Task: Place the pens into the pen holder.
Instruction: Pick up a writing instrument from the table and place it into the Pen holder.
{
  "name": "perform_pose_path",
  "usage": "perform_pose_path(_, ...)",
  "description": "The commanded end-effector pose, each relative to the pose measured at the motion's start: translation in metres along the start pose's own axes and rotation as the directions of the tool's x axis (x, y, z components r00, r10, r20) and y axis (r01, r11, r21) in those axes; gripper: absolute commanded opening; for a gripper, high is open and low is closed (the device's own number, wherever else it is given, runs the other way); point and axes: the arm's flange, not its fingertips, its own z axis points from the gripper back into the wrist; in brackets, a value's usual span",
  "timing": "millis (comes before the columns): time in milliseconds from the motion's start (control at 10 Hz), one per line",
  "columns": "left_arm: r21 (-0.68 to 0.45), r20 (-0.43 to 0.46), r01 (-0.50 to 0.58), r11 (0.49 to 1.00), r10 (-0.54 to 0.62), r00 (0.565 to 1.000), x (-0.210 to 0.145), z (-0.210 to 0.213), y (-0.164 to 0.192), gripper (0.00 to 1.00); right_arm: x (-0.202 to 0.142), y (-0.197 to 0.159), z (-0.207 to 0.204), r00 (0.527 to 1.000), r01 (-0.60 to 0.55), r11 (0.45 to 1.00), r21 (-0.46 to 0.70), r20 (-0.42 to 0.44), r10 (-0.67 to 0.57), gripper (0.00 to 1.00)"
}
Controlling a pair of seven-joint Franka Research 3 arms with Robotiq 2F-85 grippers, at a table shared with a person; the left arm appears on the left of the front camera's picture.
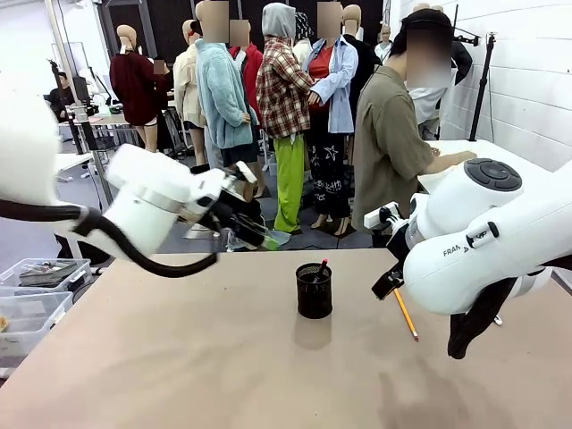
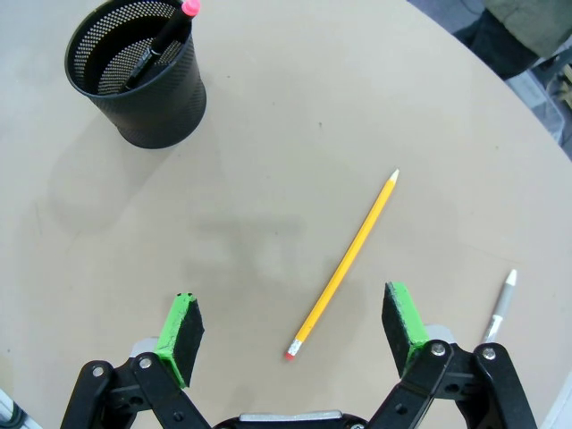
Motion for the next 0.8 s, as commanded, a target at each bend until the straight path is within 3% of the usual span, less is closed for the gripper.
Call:
perform_pose_path(0, 0.159, -0.210, -0.069, 0.985, 0.103, 0.972, -0.011, 0.063, -0.006, 0.92, 0.000, 0.001, 0.000, 1.000, -0.001, 1.000, 0.001, 0.000, 0.001, 1.00)
perform_pose_path(300, 0.395, -0.423, -0.188, 0.899, 0.359, 0.832, -0.037, 0.112, -0.004, 0.92, 0.000, 0.001, 0.000, 1.000, -0.001, 1.000, 0.001, 0.000, 0.001, 1.00)
perform_pose_path(700, 0.609, -0.457, -0.277, 0.744, 0.614, 0.644, -0.068, 0.144, 0.014, 0.92, 0.000, 0.001, 0.000, 1.000, -0.001, 1.000, 0.001, 0.000, 0.001, 1.00)
